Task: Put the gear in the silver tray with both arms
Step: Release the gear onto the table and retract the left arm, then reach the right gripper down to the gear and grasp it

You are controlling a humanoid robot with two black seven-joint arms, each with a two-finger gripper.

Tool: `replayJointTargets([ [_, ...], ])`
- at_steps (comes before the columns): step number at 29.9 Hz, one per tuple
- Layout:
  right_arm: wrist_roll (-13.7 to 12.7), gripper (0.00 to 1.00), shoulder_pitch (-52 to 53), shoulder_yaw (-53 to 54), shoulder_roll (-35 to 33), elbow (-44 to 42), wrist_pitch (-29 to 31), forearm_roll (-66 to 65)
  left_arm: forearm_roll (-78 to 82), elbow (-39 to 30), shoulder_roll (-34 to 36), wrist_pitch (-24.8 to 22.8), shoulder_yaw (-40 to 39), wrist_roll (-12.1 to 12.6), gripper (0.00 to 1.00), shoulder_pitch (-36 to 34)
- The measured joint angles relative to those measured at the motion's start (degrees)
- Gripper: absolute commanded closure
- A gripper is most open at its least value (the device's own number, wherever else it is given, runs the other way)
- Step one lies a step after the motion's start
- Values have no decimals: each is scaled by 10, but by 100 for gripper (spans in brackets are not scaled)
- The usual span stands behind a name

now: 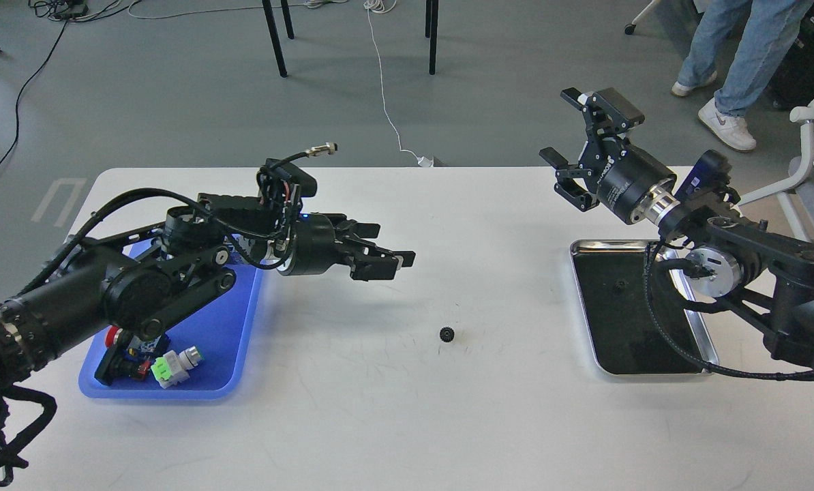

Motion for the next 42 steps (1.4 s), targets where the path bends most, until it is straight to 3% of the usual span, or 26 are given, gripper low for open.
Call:
replayJointTargets([
  [8,0,2,-17,-26,-8,24,1,-188,-327,-94,34,1,-188,0,2,193],
  [15,0,1,93,-172,-13,59,-1,-385,-407,-119,-26,1,-375,0,2,314],
  [22,0,1,249,-318,20,81,-3,-516,-476,-120,-33,2,-411,0,2,335],
  [27,0,2,356,-430,107,88,-14,-580,-499,-120,-34,2,-434,2,2,336],
  [33,0,3,383,-529,209,82,-92,-609,-520,-122,-35,1,-442,7,2,336],
  [42,0,6,385,-594,265,59,-106,-632,-522,-135,-34,-1,-443,7,2,335],
])
